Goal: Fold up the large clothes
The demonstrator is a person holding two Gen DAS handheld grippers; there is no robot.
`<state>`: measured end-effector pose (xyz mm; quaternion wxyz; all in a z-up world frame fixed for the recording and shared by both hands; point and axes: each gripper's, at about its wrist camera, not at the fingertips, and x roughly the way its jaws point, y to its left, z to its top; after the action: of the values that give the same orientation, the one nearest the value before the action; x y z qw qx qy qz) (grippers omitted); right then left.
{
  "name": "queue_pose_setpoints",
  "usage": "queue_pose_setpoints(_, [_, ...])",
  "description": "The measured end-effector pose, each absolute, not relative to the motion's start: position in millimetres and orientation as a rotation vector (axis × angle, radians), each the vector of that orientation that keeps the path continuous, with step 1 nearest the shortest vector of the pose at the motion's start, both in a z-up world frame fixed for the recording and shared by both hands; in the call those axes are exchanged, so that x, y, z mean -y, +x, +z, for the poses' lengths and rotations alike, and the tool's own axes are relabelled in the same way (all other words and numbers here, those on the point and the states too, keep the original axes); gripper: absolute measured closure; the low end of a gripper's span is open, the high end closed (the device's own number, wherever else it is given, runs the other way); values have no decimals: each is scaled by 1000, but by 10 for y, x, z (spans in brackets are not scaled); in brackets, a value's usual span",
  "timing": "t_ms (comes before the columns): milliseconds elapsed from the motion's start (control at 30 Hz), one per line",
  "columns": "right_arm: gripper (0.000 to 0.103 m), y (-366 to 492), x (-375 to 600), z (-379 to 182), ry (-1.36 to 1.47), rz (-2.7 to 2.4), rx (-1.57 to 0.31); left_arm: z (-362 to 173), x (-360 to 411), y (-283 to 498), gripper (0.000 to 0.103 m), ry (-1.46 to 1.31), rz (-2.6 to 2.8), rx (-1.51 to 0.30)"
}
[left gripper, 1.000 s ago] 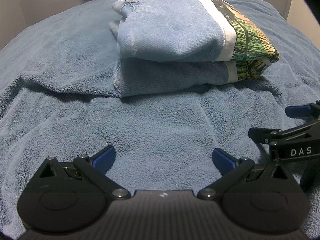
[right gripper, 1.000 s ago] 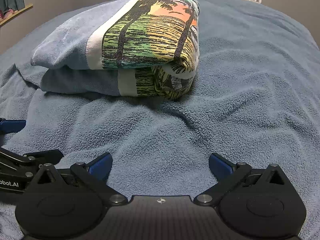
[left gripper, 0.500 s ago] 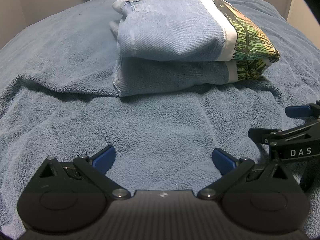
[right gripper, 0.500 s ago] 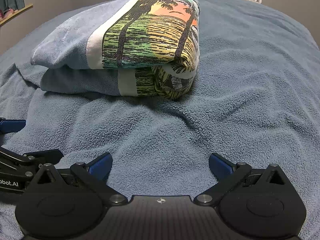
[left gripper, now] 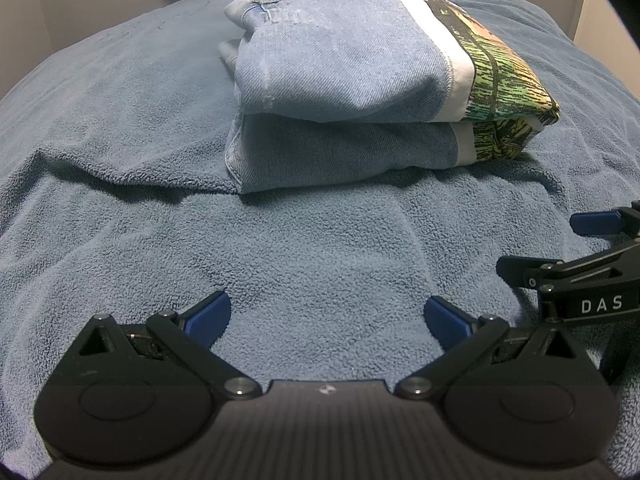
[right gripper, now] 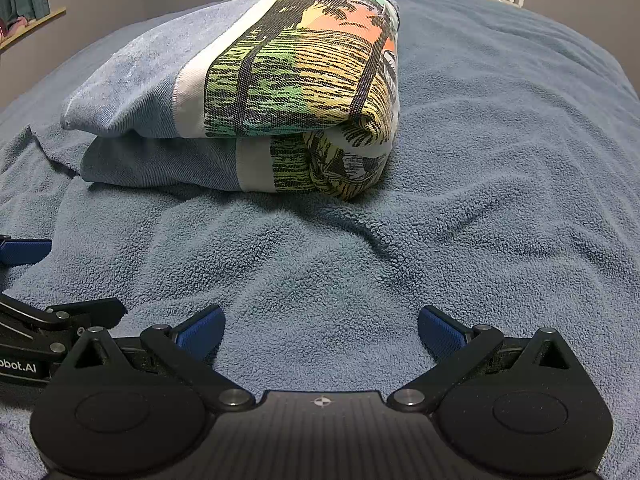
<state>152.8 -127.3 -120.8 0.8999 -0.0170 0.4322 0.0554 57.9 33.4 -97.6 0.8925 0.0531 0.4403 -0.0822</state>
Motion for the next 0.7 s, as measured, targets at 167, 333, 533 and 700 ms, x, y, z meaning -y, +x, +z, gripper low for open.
queue_pose_setpoints(167, [0,1527,1273,-1208,-35,115,-894,-980,-337,581,0,110,-171,-914])
queue_pose_setpoints(333, [0,1526,1271,-1209,-35,114,-894,-980,-345,588,0,97,-174,-916])
queue_pose_setpoints(533, [0,1526,1271,-1207,-35,115,-895,-974,-338,606,0,95,-175,-919])
queue_pose_setpoints(700, [0,1524,1268,-1208,-35,114,-895,-965,-357,617,0,94,-177,-921])
